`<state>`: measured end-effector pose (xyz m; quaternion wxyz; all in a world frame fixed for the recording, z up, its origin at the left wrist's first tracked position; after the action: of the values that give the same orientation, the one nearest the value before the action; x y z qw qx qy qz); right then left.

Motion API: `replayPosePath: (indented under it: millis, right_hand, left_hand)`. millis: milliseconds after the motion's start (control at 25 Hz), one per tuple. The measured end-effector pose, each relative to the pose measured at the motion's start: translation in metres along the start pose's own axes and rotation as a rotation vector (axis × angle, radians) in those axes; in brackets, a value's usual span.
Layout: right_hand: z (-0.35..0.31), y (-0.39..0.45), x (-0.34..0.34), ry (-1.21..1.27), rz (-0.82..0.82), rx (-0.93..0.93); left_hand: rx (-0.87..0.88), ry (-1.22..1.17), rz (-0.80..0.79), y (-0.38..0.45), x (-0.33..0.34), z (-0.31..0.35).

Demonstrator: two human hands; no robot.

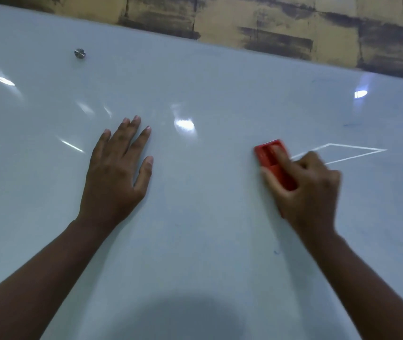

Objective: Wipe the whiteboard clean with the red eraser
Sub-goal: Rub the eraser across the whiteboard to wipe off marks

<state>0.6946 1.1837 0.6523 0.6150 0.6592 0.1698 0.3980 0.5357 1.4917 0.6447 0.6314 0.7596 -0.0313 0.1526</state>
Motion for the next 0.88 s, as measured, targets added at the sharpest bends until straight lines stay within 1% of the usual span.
replayPosePath:
  millis: [80,160,280,360,400,480,600,680,760,800,880]
  right_hand:
    - [0.035,-0.005,-0.013,-0.098,0.018,0.182]
    - [0.060,-0.020,-0.025,-0.134,0.064,0.348]
    - [0.065,-0.037,-0.029,-0.090,0.130,0.471]
    - [0.043,-0.040,-0.021,-0.054,0.144,0.490]
    - [0.024,-0.041,-0.016,-0.033,0.134,0.457]
    - [-0.025,-0.046,-0.006,0.035,0.093,0.313]
    - [-0.108,-0.074,0.003,0.143,-0.028,0.025]
    - [-0.147,-0.107,-0.002,0.200,-0.143,-0.179]
    - [-0.161,-0.137,-0.014,0.224,-0.256,-0.330]
    - [-0.159,-0.146,-0.020,0.225,-0.289,-0.377]
    - [-0.146,-0.145,-0.026,0.225,-0.301,-0.388]
  left_hand:
    - [-0.003,0.004,-0.002,-0.009,-0.003,0.001]
    - [-0.007,-0.001,-0.016,-0.019,-0.006,0.003]
    - [-0.036,-0.013,-0.016,-0.033,-0.009,0.007]
    - [-0.066,-0.039,-0.010,-0.040,-0.010,0.009]
    - [-0.078,-0.049,-0.004,-0.042,-0.011,0.009]
    - [-0.088,-0.065,0.009,-0.045,-0.011,0.010]
    - [-0.093,-0.064,-0.005,-0.046,-0.013,0.008]
    - [-0.070,-0.010,-0.040,-0.050,-0.014,0.009]
    - [-0.042,0.016,-0.082,-0.057,-0.018,0.008]
    - [-0.034,0.012,-0.098,-0.062,-0.020,0.007]
    - [-0.034,-0.002,-0.103,-0.069,-0.025,0.006]
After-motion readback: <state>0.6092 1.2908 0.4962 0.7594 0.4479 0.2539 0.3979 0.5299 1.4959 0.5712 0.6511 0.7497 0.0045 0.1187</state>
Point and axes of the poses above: each hand's wrist, its own y-axis towards the middle knuckle, its own x-axis out of the palm, z = x × y, the point moved 1 cm from there along y, towards the middle knuckle, and after that the axes turned 7 degrees about z, right-handed, at the moved point
